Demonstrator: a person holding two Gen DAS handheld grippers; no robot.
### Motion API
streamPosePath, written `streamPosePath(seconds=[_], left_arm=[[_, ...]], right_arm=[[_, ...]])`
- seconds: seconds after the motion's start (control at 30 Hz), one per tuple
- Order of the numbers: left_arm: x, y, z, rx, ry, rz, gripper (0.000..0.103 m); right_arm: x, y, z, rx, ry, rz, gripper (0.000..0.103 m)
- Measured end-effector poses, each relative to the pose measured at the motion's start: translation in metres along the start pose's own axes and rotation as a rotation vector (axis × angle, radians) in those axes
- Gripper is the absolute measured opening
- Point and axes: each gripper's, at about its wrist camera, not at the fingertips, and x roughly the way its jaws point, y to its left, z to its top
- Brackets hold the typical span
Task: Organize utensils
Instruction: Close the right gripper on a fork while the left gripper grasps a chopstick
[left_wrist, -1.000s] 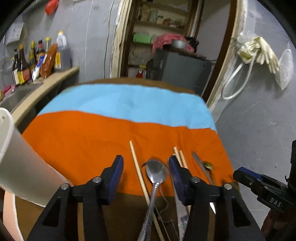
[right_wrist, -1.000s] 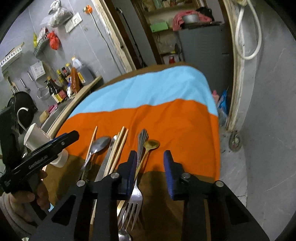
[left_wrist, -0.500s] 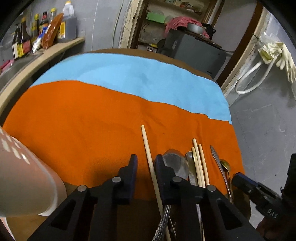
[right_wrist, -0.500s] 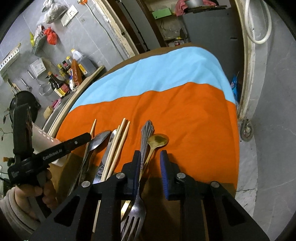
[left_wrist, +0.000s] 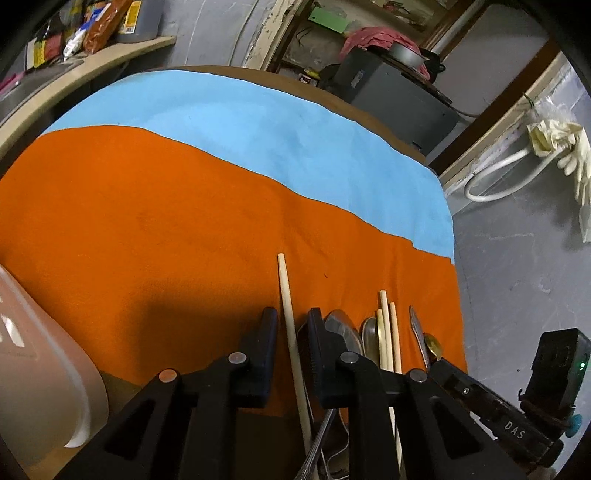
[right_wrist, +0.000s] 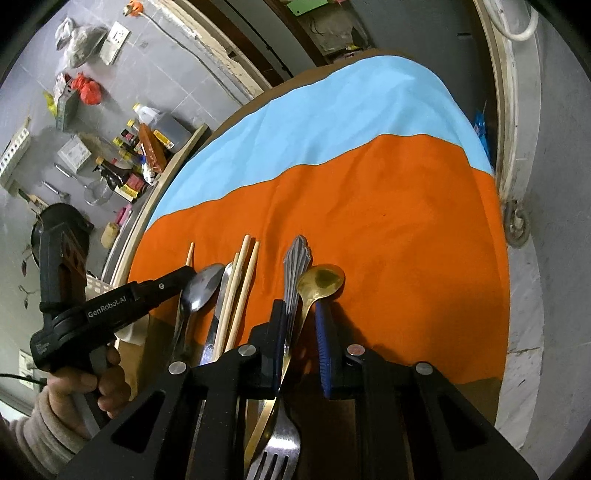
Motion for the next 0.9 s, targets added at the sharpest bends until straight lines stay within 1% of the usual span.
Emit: streamPosePath(seconds=[0.03, 0.1, 0.23, 0.4, 0.47, 0.67, 0.9], left_arm=[[0.001, 0.0, 0.0, -0.002, 0.002, 0.001, 0.008], [0.001, -0.001, 0.0, -0.01, 0.007, -0.006, 0.006], [-0.002, -0.003, 0.0, -0.019, 0.002, -0.014, 0.006], [-0.012, -0.006, -0.001, -0.023, -0.018, -0.032, 0.005], [-0.019, -0.01, -0.001, -0.01, -0.038, -0.042, 0.005], [-0.052, -0.027, -0.005, 0.076, -0.119, -0.067, 0.005], [-0.095, -0.022, -0.011, 0.082, -0.215, -0.128, 0.005]], right_arm=[[0.001, -0.001, -0.001, 0.002, 0.001, 0.005, 0.01], [0.002, 0.001, 0.0, 0.01, -0.003, 0.016, 0.007], [0.001, 0.001, 0.0, 0.009, -0.007, 0.015, 0.006], [-0.009, -0.003, 0.0, 0.013, -0.034, 0.02, 0.004], [-0.016, -0.002, 0.0, 0.016, -0.059, 0.026, 0.004], [-0.034, 0.01, 0.0, -0.015, -0.119, 0.03, 0.003], [-0.058, 0.038, -0.007, -0.063, -0.198, 0.014, 0.002]])
